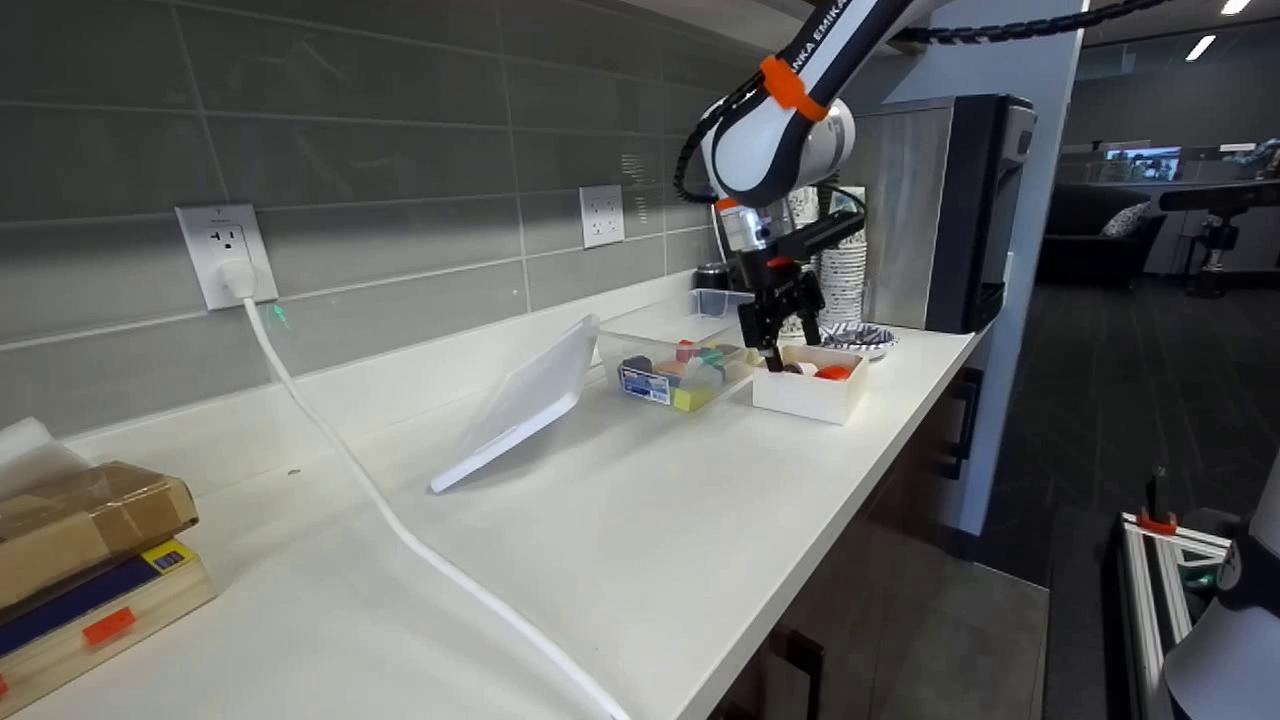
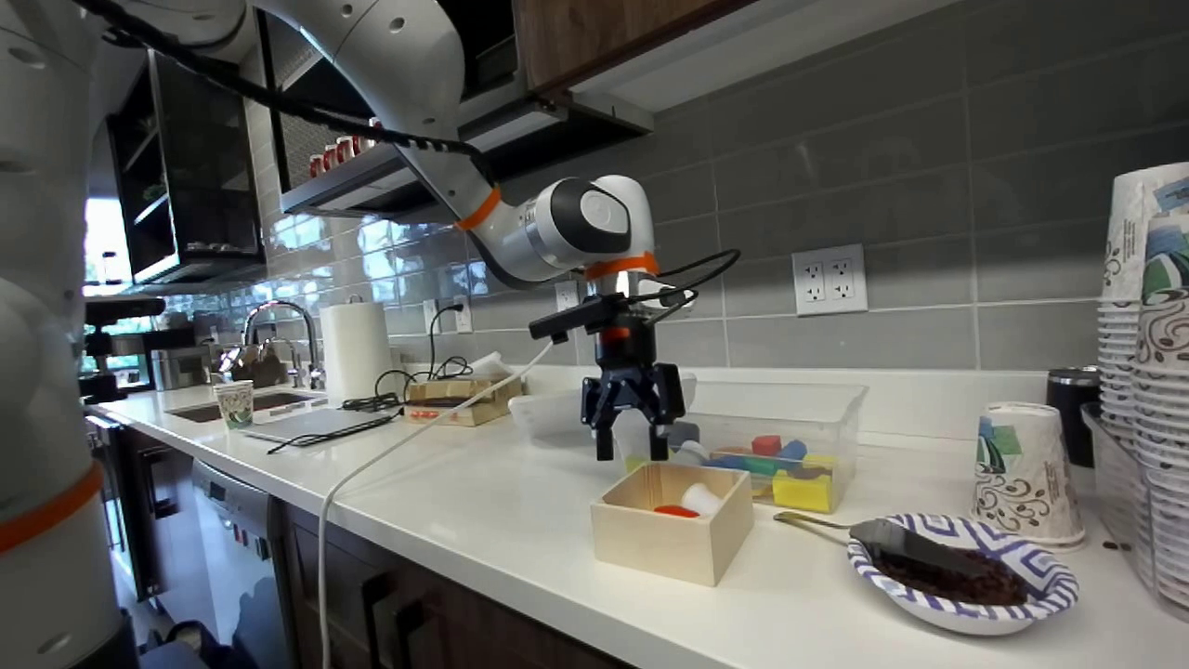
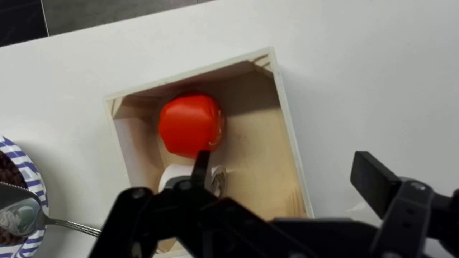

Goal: Put the wooden box in the clear container.

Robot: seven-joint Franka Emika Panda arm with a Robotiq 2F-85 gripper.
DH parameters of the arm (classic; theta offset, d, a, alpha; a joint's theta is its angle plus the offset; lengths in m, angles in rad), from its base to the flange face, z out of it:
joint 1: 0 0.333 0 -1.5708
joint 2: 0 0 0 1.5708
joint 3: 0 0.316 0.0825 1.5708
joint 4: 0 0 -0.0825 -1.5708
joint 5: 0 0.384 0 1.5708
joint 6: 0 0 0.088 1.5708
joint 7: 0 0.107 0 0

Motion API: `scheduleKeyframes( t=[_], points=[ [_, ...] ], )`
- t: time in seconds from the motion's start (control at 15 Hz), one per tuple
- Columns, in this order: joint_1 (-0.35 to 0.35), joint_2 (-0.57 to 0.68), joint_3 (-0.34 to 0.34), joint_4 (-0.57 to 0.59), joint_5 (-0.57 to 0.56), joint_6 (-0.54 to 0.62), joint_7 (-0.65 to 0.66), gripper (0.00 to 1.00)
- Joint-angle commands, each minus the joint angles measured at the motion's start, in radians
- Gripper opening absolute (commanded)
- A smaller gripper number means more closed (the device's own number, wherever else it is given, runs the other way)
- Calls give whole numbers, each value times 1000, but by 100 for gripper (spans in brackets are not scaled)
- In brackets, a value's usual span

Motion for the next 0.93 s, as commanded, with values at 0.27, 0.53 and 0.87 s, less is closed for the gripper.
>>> scheduleKeyframes(
  t=[0.27,0.53,0.87],
  points=[
    [13,115,9,54,7,63,-76,100],
    [8,133,11,51,15,89,-106,66],
    [4,117,7,37,19,99,-123,27]
  ],
)
